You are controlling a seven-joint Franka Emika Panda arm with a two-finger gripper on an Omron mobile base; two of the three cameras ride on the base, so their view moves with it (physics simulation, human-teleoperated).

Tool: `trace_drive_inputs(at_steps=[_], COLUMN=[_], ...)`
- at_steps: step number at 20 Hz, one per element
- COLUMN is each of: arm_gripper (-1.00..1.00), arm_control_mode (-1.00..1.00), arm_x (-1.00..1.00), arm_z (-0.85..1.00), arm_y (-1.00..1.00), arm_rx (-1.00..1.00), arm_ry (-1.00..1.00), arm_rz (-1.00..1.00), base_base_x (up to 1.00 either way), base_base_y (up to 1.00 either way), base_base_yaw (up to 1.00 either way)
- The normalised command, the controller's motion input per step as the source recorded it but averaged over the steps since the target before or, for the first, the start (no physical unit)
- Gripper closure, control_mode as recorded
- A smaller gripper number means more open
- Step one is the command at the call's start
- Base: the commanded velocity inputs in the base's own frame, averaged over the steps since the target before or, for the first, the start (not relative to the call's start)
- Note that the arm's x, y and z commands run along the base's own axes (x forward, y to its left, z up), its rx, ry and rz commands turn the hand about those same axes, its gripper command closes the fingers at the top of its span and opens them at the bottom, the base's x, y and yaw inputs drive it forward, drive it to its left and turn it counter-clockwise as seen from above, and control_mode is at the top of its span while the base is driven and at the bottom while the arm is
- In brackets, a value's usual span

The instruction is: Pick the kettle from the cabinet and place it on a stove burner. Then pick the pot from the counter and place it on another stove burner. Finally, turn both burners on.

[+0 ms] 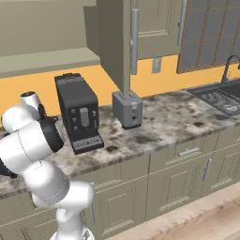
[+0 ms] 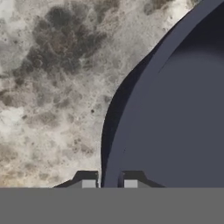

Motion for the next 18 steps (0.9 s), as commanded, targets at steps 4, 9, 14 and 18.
trace_drive_inputs(at_steps=[4,9,14,18], arm_gripper=[1.0,1.0,1.0,1.0], arm_control_mode=[-1.0,-1.0,-1.0,-1.0], arm_x=[-0.28,-0.33,-0.32,-0.39], arm_z=[0.25,0.31,0.33,0.37], arm_y=[-0.21,-0.27,-0.28,-0.27], arm_rx=[0.0,0.0,0.0,0.0], arm_ry=[0.0,-0.02,-0.01,-0.01], arm_rz=[-0.1,-0.11,-0.11,-0.11], base_base_x=[0.0,0.0,0.0,0.0], base_base_y=[0.0,0.0,0.0,0.0], base_base_yaw=[0.0,0.0,0.0,0.0])
